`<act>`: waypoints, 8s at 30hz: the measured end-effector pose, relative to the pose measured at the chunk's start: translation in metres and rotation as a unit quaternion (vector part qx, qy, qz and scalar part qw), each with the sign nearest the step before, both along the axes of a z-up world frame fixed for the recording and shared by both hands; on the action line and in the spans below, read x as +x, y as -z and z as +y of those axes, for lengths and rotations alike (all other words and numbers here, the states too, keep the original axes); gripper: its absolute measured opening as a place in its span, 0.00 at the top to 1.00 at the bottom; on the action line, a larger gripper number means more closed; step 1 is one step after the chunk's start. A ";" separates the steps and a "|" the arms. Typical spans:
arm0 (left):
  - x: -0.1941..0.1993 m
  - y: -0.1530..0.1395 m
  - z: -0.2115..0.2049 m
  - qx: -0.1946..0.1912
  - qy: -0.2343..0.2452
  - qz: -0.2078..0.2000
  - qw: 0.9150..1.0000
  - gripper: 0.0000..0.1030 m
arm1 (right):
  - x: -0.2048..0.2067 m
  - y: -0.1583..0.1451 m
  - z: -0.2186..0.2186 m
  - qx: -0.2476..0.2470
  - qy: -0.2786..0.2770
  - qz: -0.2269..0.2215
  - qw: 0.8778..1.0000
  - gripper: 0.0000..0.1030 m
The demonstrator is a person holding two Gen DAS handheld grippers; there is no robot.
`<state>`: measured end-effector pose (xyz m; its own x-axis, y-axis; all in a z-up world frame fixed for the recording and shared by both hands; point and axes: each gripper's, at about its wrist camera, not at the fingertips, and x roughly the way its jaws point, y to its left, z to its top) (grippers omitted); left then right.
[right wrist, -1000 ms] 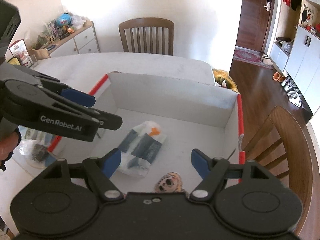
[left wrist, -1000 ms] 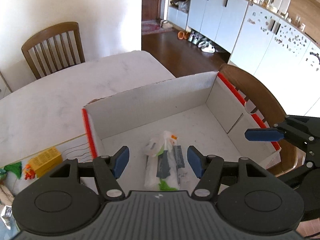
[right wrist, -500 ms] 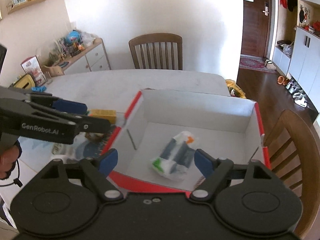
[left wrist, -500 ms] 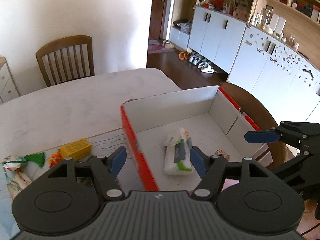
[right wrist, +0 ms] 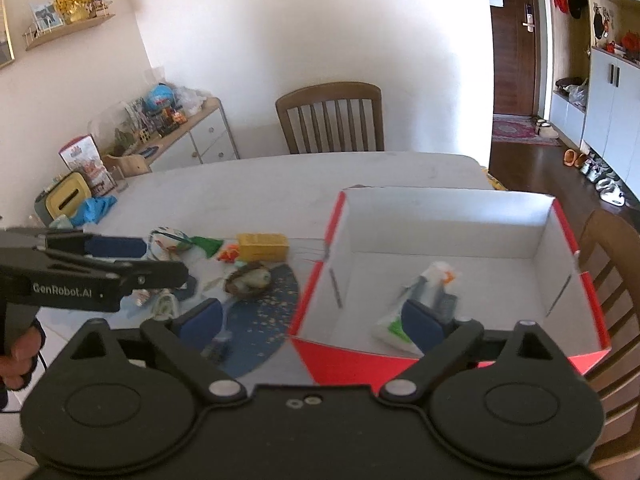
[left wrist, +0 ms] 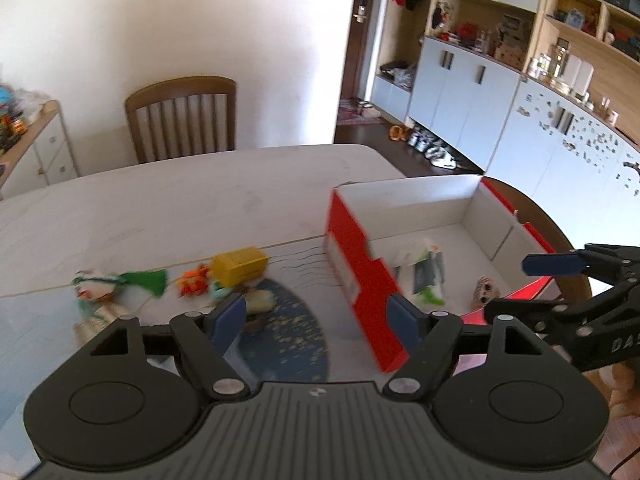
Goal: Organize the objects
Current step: 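Withdraw both tools from the box back over the table, then grasp the white fluffy bag with the left tool while the right tool grasps the black bag, then carry both bags into the red box and open both tools to release, then withdraw both tools from the box back over the table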
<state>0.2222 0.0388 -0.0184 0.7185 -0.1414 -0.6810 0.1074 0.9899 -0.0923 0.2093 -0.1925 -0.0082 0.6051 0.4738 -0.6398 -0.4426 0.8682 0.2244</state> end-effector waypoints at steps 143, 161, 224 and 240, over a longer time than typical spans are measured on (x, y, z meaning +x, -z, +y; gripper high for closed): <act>0.040 0.004 -0.127 0.036 0.103 -0.056 0.992 0.67 | 0.034 0.006 -0.096 -0.009 0.078 -0.001 0.997 0.73; 0.123 0.038 -0.164 0.089 0.083 -0.007 0.993 0.67 | 0.086 0.045 -0.104 -0.055 0.039 0.025 0.997 0.73; 0.162 0.059 -0.156 0.102 0.057 0.071 0.991 0.38 | 0.100 0.040 -0.091 -0.109 -0.031 0.035 0.993 0.39; 0.078 0.001 -0.118 0.055 0.033 -0.015 0.998 0.31 | 0.057 -0.001 -0.089 -0.050 0.003 0.001 0.999 0.26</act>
